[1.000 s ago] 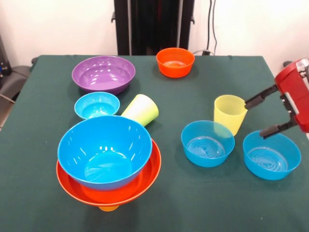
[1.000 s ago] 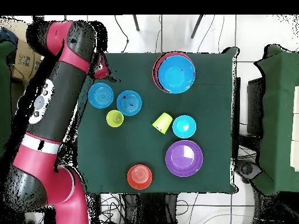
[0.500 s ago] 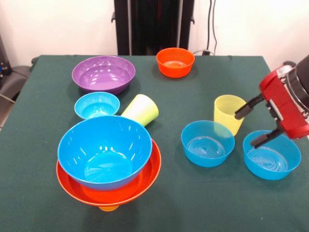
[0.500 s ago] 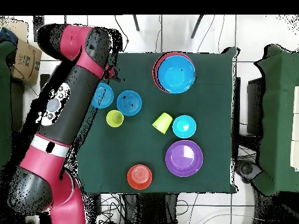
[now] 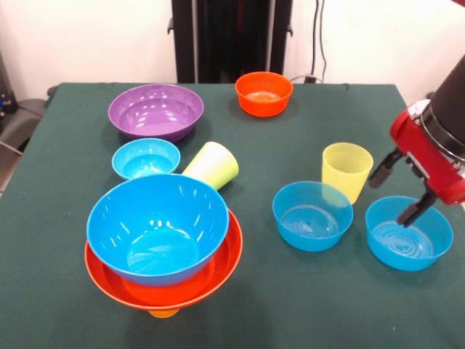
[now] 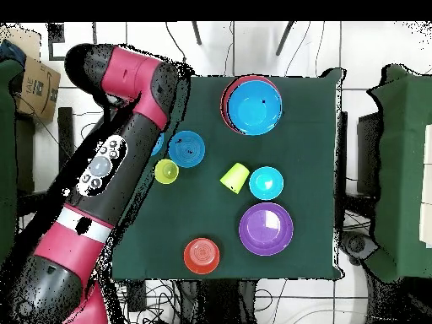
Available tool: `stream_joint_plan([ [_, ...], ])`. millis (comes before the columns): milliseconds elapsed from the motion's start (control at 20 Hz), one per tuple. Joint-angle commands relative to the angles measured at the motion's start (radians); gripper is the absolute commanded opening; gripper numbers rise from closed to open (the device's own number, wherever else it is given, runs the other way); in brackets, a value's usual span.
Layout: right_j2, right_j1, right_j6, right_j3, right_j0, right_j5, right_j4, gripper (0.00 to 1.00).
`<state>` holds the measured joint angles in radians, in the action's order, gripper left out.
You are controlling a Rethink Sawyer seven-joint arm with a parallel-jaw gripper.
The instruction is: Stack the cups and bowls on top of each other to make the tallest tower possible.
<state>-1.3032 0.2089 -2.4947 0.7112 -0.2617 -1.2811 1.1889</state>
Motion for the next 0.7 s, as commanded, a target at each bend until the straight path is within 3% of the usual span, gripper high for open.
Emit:
stream_joint_plan([
  [50, 0.357, -0.094, 0.457, 0.039, 0.009, -0.069, -0.136, 1.00],
  [450, 0.523, -0.119, 0.646, 0.013, 0.058, -0.074, -0.286, 1.00],
  [700, 0.569, -0.107, 0.629, -0.020, 0.073, -0.055, -0.332, 1.00],
])
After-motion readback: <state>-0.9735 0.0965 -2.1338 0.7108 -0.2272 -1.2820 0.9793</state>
